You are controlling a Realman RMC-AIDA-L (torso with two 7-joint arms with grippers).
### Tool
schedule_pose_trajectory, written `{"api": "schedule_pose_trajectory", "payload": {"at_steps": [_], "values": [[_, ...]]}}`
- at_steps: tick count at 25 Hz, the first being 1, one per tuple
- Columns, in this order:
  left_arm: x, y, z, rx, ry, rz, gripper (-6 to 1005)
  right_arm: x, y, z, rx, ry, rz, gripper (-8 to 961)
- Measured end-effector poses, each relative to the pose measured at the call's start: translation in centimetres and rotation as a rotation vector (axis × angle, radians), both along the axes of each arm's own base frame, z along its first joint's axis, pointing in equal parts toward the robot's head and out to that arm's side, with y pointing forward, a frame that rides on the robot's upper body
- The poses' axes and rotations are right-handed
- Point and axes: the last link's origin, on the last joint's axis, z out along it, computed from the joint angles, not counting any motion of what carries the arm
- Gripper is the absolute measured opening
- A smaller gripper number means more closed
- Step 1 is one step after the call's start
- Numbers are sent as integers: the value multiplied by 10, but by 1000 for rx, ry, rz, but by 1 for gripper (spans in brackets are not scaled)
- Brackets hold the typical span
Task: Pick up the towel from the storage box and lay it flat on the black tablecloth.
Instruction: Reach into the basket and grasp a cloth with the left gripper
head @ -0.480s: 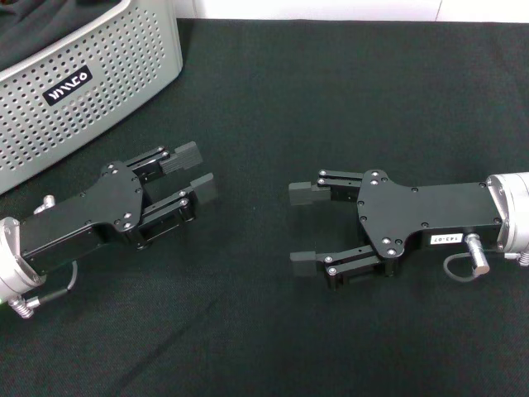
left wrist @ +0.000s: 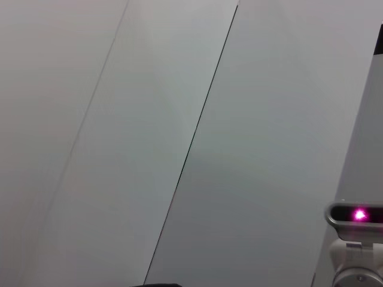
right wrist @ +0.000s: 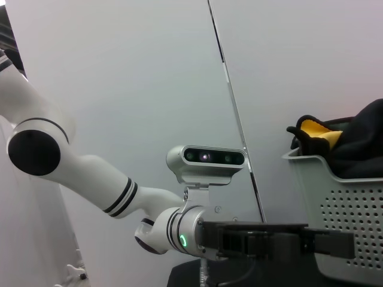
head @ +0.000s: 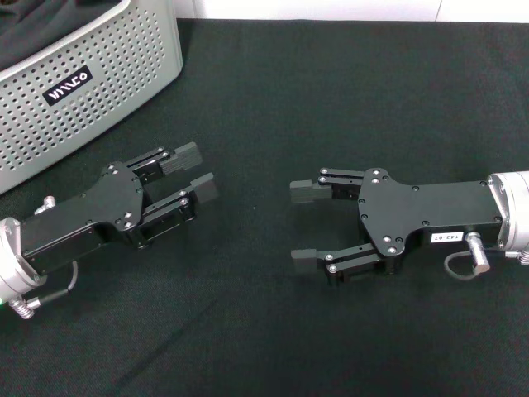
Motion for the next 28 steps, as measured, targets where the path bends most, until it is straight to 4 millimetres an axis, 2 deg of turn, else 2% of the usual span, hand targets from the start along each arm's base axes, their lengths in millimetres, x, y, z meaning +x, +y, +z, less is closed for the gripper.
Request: {"api": "schedule_pose_trajectory", "payload": {"at_steps": [6,16,21,28], "values": [[3,7,3,76,-42,32,608,9,0,5,27,6,-41,899],[15,32,31,358,-205,109,607,43,-5,30,136,84,-196,899],[4,30,45,441,-217,157,607,47,-6,31,149,84,-197,899],[1,27,69,531,-143,121,607,46,-2,30,156,71,-195,898]]}}
